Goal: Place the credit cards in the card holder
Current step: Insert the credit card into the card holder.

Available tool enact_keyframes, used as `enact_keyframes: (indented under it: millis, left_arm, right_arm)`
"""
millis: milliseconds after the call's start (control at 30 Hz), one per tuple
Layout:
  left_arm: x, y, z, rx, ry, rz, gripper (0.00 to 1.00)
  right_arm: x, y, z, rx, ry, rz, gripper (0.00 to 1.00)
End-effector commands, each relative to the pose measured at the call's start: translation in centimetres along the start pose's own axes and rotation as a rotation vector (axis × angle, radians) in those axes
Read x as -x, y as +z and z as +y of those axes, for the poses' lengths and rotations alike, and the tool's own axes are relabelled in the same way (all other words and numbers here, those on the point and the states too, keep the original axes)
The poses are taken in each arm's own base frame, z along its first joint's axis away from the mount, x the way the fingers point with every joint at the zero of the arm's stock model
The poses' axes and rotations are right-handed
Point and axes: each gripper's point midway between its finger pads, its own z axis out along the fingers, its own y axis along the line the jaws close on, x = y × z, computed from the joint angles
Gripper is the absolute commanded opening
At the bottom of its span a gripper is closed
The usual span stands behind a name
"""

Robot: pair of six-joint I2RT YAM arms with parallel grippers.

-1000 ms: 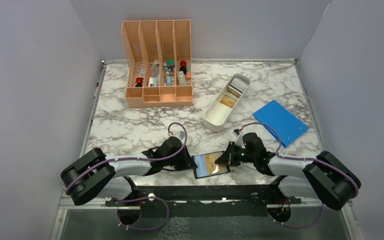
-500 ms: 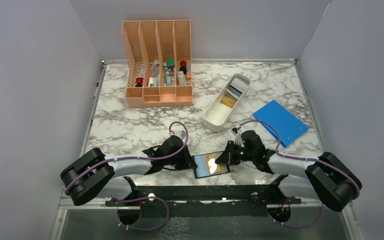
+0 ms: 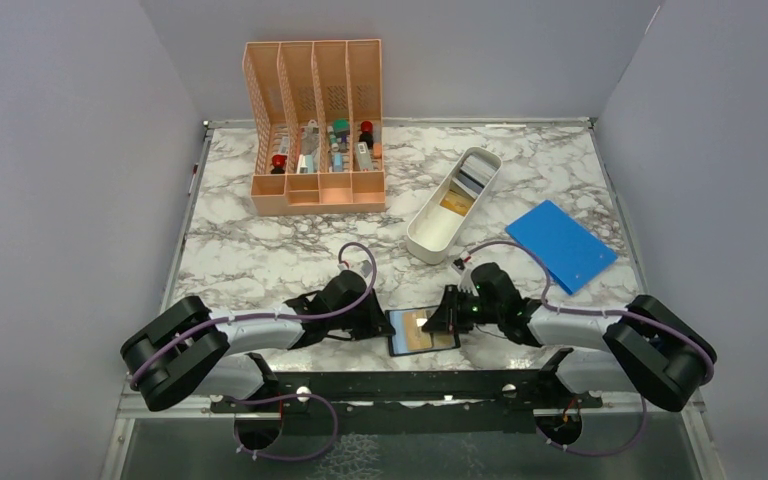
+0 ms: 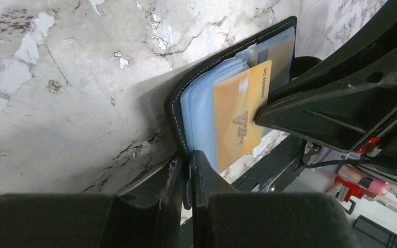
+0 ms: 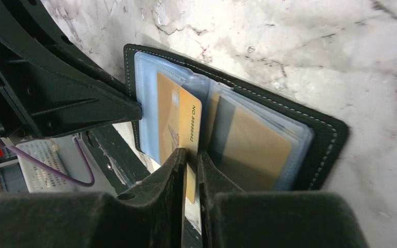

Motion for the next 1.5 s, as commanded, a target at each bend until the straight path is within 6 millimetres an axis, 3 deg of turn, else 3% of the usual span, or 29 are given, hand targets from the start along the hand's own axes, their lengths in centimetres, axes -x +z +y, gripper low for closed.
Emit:
enact_keyframes:
  millis: [0,267,367,1133,1467]
  left_arm:
    - [0.5,-0.2,-1.8,-0.072,0.006,-0.016,0.14]
    - [0.5,-0.5,-1.9,-0.079,0.007,-0.024,0.15]
    - [0.5,-0.6,-1.8,-0.080,0.009,-0.025,0.17]
    - [0.5,-0.8,-2.7,-0.115,0.025,-0.024,0.13]
    - [0.5,-0.7,-3.1,-0.123,0.027,-0.016,0.16]
  right_arm:
    - [-0.9,0.6,-0.6,-0.052,0.004,0.032,0.22]
    - [0.0,-0.4,-1.8,-0.148,-0.036,-0.012,0.38]
    - [0.2,-0.5,-1.6,-0.147,-0.042,-0.022,0.39]
    - [-0.5,1.1,1.5,0.050,0.017,0.026,0.39]
    - [-0.7,1.1,2.4,0.094,0.023,0.027,0.28]
